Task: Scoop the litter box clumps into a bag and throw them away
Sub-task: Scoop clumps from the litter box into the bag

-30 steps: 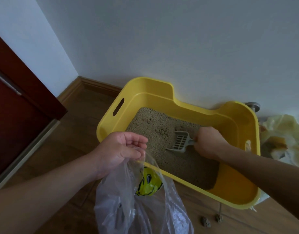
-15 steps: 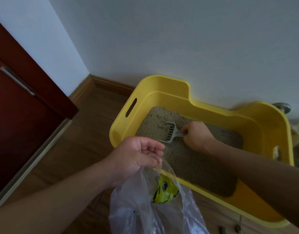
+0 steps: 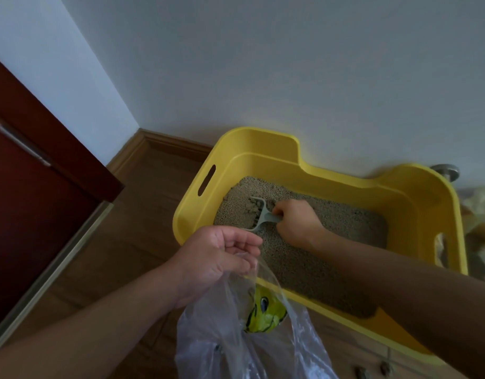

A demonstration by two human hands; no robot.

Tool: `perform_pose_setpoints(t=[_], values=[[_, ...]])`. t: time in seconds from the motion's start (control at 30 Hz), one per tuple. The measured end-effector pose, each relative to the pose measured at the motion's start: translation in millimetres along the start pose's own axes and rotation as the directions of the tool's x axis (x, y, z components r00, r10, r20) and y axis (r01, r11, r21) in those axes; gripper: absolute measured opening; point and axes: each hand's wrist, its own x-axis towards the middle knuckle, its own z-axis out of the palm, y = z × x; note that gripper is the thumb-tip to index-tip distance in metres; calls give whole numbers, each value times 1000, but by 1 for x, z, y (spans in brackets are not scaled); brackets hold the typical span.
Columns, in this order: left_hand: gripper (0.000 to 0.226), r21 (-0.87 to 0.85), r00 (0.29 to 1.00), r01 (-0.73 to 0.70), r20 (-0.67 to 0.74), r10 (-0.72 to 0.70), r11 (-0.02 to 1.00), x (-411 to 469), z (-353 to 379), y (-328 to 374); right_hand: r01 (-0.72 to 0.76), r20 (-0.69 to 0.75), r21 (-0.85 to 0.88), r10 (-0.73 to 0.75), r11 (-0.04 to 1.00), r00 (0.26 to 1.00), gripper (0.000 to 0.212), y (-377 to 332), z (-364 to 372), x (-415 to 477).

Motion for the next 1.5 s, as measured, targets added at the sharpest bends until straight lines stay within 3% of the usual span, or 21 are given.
perform_pose_setpoints(t=[0.73,1.5], values=[[39,9,1000,2,3,-2,1000,-2,-1,-1,104,3,38,-104,994,995,33,14,2,-6],[38,27,1000,-18,15,17,999,-1,-2,-2,31,51,83,-36,996,998,34,15,8,-4]])
